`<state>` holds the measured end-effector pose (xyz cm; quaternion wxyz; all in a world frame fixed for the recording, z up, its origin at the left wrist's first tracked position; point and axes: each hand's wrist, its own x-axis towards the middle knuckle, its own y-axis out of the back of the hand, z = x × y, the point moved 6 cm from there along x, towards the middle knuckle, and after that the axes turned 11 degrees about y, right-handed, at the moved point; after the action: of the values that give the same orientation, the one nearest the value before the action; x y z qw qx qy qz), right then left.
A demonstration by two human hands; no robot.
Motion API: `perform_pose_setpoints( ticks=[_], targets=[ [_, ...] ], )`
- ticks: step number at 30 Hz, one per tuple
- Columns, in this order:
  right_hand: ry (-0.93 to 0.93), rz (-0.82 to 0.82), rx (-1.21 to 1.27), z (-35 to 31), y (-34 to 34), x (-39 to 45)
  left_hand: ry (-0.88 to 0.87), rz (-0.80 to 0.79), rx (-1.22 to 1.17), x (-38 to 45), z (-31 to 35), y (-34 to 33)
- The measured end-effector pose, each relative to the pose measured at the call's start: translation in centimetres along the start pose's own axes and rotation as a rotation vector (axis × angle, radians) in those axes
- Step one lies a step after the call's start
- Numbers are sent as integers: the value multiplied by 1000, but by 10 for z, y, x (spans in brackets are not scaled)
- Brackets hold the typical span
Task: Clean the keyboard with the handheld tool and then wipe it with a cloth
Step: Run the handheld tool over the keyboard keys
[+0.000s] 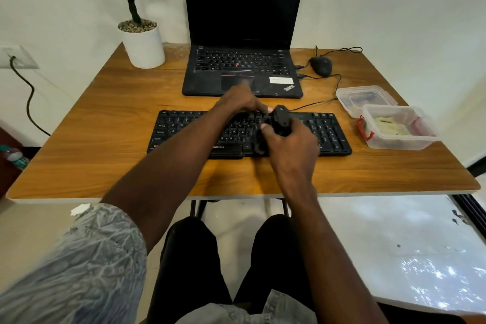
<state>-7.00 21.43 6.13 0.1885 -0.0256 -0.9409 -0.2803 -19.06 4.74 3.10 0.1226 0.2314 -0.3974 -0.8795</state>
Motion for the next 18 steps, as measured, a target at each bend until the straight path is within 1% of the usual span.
perform_pose_setpoints(
  ticks=[2, 4, 7, 10, 13, 16, 18],
  targets=[
    [-24, 51, -34, 8, 14, 8, -19, -7, -5, -2, 2, -1],
    [-27, 43, -32, 7, 17, 14, -69, -9, -2, -7, 2, 3],
    [-5, 10, 39, 2, 10, 18, -183, -14, -134, -21, -4, 18],
    [63, -12, 81, -7, 4, 20, -241, -45, -303, -51, -19, 37],
    [131, -67, 29, -17, 1, 26, -274, -62, -442, -81, -33, 45],
    [208, -111, -52, -28, 0, 28, -313, -90, -505, -102, -39, 38],
    [237, -139, -56, -30, -3, 28, -327, -111, -510, -114, -41, 31]
  ],
)
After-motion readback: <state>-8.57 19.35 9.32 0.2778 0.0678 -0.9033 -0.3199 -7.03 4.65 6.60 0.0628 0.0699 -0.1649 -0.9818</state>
